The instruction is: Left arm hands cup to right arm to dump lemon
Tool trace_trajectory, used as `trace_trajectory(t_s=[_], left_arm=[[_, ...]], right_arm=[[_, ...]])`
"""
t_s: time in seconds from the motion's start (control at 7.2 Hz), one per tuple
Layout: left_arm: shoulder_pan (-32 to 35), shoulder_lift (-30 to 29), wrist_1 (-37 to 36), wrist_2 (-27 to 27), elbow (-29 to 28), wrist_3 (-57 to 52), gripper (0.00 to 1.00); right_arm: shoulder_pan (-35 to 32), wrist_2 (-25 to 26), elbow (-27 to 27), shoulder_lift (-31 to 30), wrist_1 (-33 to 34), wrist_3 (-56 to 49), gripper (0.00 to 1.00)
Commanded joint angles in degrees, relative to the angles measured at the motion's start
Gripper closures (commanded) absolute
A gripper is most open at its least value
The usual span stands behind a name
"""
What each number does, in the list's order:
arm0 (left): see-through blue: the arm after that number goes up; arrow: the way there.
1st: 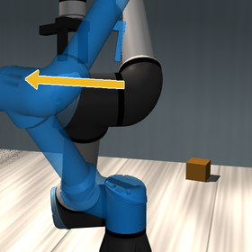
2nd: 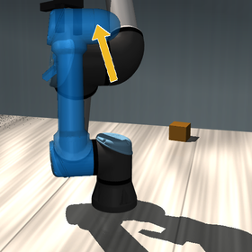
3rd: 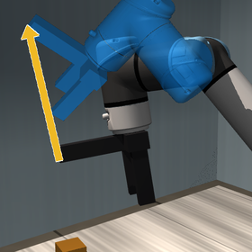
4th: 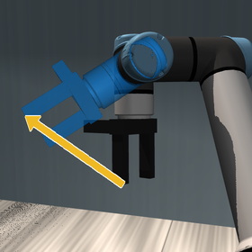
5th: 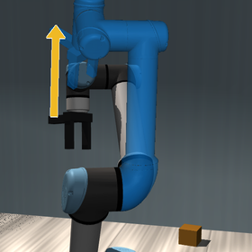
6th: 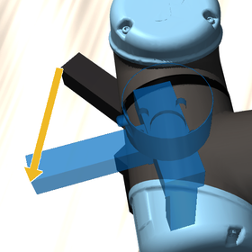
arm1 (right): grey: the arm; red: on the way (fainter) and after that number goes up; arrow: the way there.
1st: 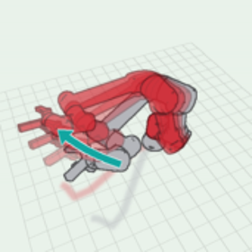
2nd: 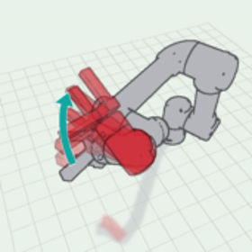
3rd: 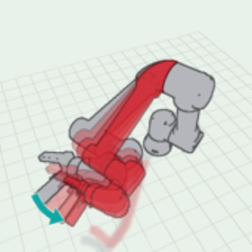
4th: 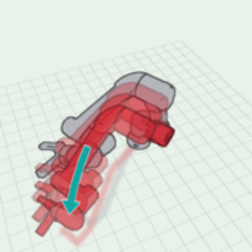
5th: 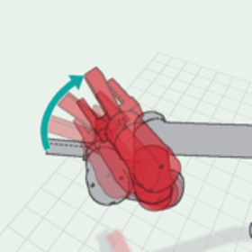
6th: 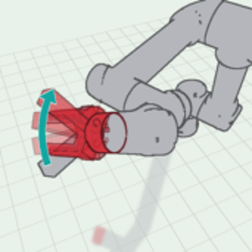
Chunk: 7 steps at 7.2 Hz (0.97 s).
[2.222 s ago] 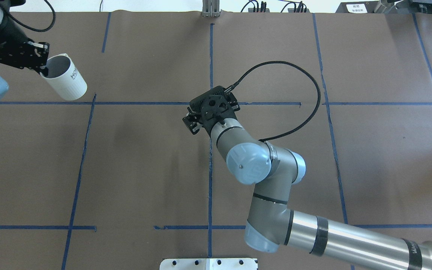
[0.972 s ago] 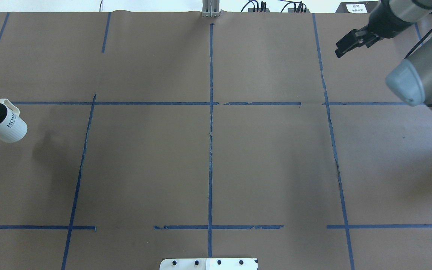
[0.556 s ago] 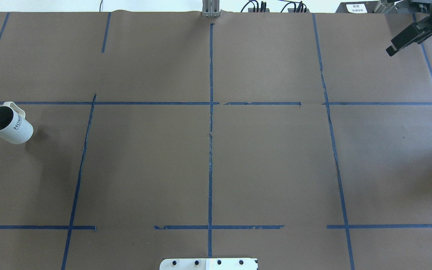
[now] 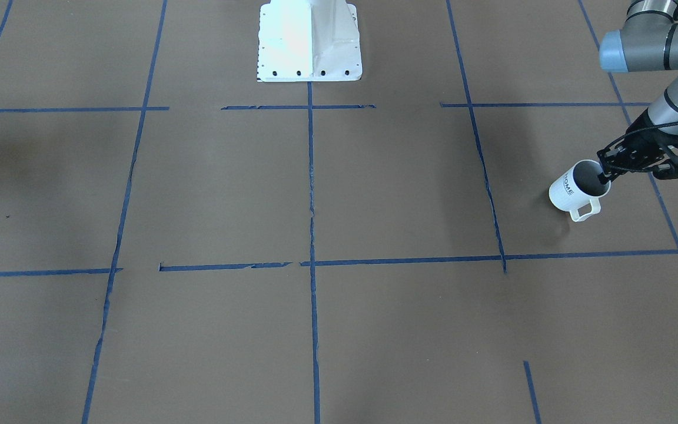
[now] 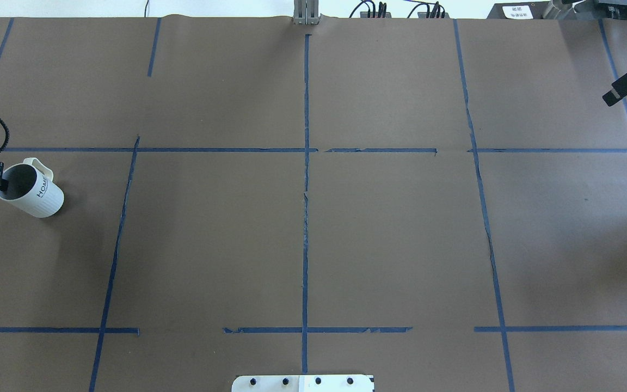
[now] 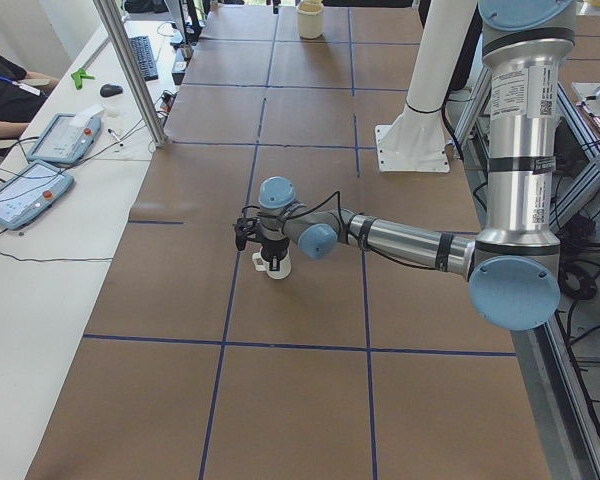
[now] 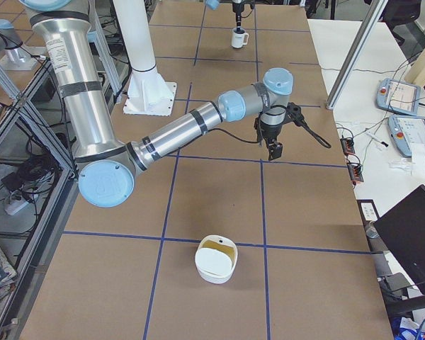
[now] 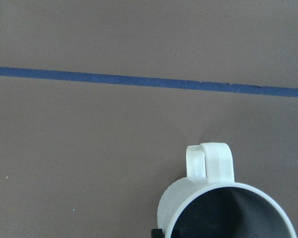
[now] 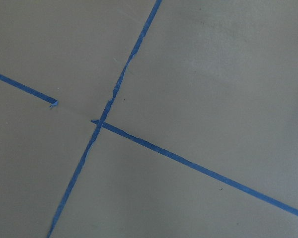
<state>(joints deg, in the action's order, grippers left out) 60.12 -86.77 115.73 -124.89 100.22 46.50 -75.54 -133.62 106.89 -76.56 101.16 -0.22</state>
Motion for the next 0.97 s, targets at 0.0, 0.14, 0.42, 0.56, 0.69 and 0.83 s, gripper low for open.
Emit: trace_trajectory(t_s=[0.0, 0.14, 0.42, 0.56, 0.69, 0.83], left_arm=[[-0.1, 0.1, 0.0, 0.1, 0.0, -0.2, 0.82], [-0.1, 0.1, -0.1, 0.1, 0.0, -0.2, 0.67], [-0.1, 0.1, -0.5, -0.6, 0.7, -0.4, 0.00], [0.1, 0.1, -1.0, -1.3, 1.0, -3.7, 0.00], [2.3, 0.2, -5.6, -3.8, 1.0, -14.7, 0.00], [9.5, 0.6, -12.1, -4.2, 1.3, -25.6, 0.00]], right_arm=[[0.0, 0.1, 0.2, -1.1, -0.3, 0.0, 0.00], [-0.2, 0.1, 0.2, -1.3, -0.2, 0.0, 0.00], [-1.5, 0.1, 0.3, -3.4, 0.1, -0.2, 0.00], [-2.9, -0.1, 0.5, -4.8, 0.3, -2.6, 0.00], [-5.5, -0.1, 0.5, -6.8, 0.4, -5.5, 0.00], [-7.9, 0.0, 0.6, -8.3, 0.4, -7.2, 0.00]])
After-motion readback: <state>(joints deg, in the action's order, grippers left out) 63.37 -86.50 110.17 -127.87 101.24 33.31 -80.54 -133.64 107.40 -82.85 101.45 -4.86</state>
